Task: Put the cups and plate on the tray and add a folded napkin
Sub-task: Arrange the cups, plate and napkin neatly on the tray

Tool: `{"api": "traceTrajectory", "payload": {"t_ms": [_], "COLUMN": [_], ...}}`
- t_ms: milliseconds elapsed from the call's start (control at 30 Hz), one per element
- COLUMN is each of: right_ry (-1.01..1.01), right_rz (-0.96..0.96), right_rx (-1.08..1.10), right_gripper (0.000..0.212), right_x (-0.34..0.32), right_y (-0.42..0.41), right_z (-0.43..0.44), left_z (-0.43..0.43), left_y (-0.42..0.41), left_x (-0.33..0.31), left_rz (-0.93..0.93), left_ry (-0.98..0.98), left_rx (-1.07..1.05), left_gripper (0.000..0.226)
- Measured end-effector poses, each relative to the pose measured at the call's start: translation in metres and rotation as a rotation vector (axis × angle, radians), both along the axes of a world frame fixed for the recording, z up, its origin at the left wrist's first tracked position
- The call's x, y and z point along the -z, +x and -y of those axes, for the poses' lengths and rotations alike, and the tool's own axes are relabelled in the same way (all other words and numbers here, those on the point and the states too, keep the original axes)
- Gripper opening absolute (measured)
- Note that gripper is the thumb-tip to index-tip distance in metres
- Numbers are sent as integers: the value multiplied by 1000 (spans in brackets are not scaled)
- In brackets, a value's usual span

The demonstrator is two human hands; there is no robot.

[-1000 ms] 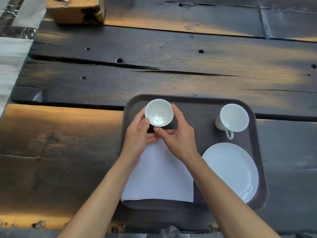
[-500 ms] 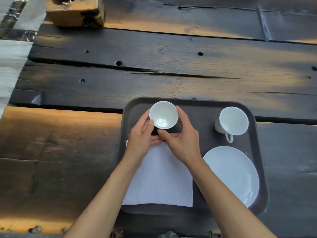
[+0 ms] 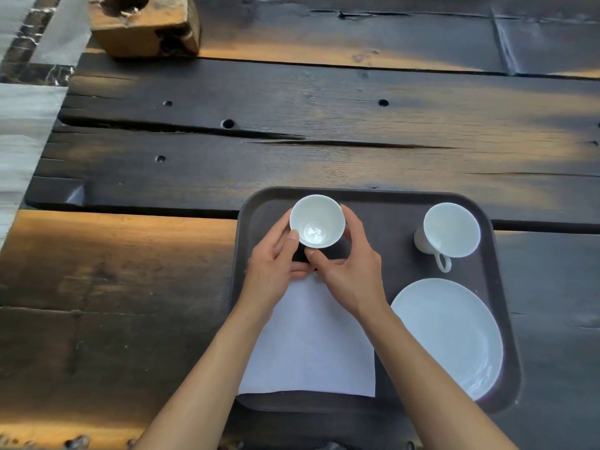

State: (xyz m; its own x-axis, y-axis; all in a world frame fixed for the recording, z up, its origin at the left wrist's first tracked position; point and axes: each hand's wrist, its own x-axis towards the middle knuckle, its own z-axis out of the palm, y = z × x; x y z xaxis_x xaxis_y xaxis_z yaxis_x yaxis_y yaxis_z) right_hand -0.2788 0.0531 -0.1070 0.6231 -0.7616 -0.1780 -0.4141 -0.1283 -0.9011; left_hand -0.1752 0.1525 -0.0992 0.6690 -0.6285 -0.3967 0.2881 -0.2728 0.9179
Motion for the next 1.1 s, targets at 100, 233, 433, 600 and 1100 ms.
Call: {"api": "traceTrajectory", "payload": {"t_ms": [100, 233, 433, 600, 1100], "right_ry": [16, 17, -8, -164, -310], "right_rz": [-7, -45, -114, -73, 66], "right_rx": [-23, -52, -44, -19, 263], "right_gripper": [77, 92, 105, 86, 50], "right_x": [1, 0, -9, -21, -47], "right_y": [0, -1, -13, -35, -121], "right_z": [3, 3, 2, 11, 102], "left_z": [0, -2, -15, -14, 79], "left_y": [2, 3, -6, -32, -113], "left_x": [0, 0, -4, -25, -31], "left_rz": [4, 31, 264, 543, 90], "left_ry": [0, 29, 176, 153, 49], "left_rx": [-28, -64, -164, -268, 80], "left_gripper": [40, 36, 37, 22, 42]}}
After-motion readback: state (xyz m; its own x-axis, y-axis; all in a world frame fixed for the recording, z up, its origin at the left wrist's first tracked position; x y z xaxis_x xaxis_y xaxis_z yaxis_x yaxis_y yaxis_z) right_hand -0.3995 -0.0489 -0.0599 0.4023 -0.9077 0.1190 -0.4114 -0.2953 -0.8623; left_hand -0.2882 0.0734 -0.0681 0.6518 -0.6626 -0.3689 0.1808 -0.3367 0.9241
